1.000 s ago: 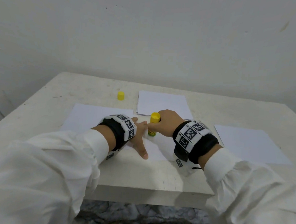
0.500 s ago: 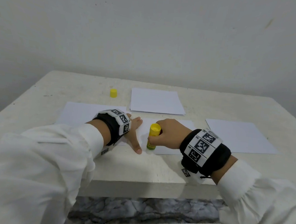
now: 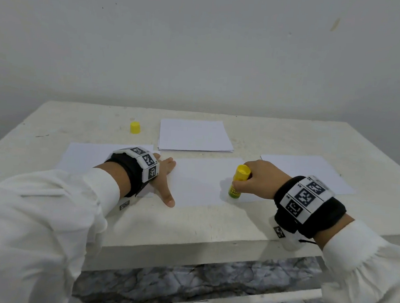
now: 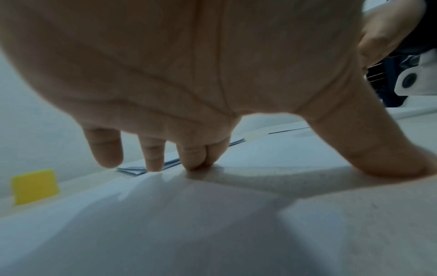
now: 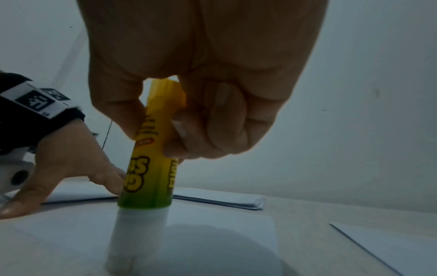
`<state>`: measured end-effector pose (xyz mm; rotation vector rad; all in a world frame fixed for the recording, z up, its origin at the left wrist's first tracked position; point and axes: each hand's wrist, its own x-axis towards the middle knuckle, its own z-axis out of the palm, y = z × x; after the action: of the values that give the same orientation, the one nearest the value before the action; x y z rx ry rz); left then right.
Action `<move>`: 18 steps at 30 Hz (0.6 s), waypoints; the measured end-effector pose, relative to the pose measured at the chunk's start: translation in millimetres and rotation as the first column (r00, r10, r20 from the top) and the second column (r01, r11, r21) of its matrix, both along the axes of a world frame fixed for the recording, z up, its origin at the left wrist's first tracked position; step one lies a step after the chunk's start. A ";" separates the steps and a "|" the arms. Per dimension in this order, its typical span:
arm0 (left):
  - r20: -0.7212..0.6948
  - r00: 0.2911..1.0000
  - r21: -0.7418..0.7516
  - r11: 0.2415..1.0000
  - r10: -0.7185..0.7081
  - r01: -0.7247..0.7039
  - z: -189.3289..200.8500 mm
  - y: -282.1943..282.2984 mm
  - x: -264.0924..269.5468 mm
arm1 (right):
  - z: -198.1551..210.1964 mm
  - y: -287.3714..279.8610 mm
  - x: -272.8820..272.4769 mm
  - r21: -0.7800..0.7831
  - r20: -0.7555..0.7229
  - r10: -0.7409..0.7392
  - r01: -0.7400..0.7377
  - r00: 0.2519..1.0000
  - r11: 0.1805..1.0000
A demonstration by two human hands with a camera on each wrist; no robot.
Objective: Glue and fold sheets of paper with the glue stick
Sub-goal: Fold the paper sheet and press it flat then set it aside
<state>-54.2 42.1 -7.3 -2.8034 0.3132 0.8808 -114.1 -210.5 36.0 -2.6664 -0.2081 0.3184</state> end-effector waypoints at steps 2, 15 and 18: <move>-0.005 1.000 0.003 1.000 -0.006 0.006 -2.9 1.5 2.9 | -0.3 -9.4 0.6 -0.008 0.000 -0.023 0.023 1.000 1.000; 0.024 1.000 0.000 1.000 0.011 -0.011 -0.8 -7.9 0.8 | 13.8 -36.5 50.3 0.007 0.059 -0.184 0.184 0.981 0.983; 0.028 1.000 -0.004 1.000 -0.012 0.012 -5.2 -7.4 5.5 | 9.8 -27.8 77.4 0.001 0.052 -0.213 0.213 0.976 0.977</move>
<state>-48.6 34.7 -12.5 -2.8120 0.3280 0.8380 -36.7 -238.3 45.8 -2.6726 0.0635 0.1813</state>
